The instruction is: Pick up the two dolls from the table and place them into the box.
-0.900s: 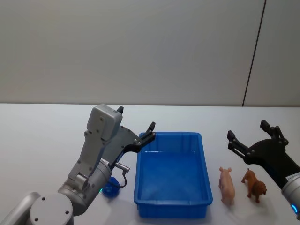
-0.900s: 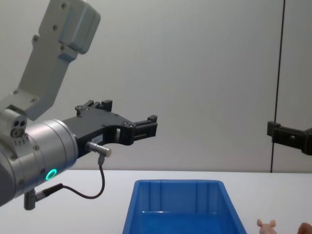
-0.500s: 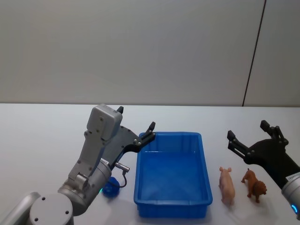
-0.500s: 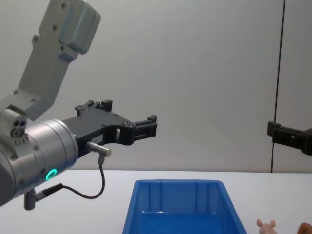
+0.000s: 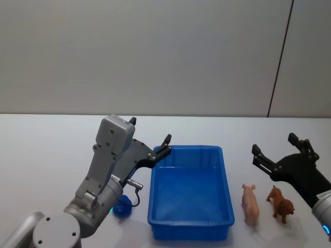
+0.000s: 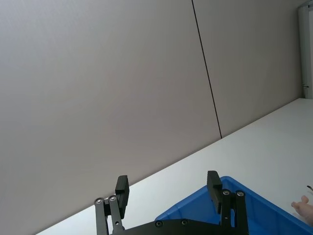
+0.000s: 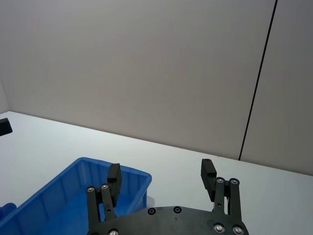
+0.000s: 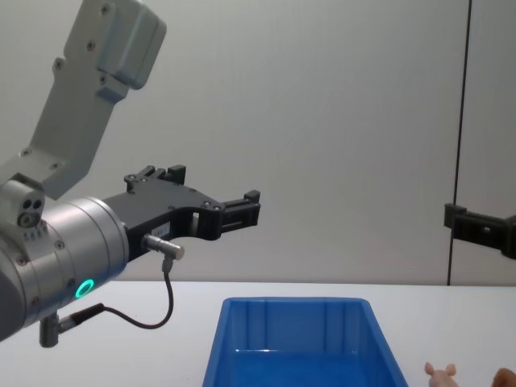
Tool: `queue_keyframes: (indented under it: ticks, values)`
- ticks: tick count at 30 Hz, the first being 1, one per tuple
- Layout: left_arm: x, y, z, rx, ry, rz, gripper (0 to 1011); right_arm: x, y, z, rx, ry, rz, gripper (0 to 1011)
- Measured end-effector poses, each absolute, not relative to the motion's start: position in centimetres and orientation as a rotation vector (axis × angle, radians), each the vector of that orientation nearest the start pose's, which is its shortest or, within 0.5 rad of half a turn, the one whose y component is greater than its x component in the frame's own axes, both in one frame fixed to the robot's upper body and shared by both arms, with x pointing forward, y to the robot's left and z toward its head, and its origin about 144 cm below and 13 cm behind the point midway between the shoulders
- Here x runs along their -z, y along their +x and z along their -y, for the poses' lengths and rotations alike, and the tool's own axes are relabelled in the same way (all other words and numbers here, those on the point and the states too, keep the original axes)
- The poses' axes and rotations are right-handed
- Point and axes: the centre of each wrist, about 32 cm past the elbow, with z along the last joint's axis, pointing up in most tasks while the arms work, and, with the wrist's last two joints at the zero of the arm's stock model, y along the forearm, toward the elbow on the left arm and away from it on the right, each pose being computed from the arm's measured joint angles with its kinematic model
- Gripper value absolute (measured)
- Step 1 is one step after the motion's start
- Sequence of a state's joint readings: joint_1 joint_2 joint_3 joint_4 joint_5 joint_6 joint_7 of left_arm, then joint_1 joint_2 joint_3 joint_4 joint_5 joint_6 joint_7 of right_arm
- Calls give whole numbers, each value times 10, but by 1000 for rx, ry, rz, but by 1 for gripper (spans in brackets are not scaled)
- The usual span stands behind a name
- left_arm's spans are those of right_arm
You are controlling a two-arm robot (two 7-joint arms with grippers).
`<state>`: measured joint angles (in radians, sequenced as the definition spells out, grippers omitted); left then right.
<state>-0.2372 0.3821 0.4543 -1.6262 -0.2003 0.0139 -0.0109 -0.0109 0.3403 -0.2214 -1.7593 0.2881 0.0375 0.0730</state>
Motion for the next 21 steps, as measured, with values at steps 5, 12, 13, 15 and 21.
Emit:
queue_keyframes:
  ticks: [5,12,13,15,21]
  values:
    - [-1204,492,-198,-1124,61,268,1002,-1186,447,245,1226,-15,57,1000]
    - [-1204,492,-198,-1124,61,268,1001,-1179,449,256,1214,-103,21,1000]
    - [-1204,492,-198,-1124,61,268,1002,-1178,449,257,1214,-111,18,1000]
    - [-1204,492,-198,-1124,61,268,1001,-1176,449,259,1211,-133,8,1000]
    - [-1204,492,-198,-1124,61,268,1002,-1167,448,268,1207,-219,-27,1000]
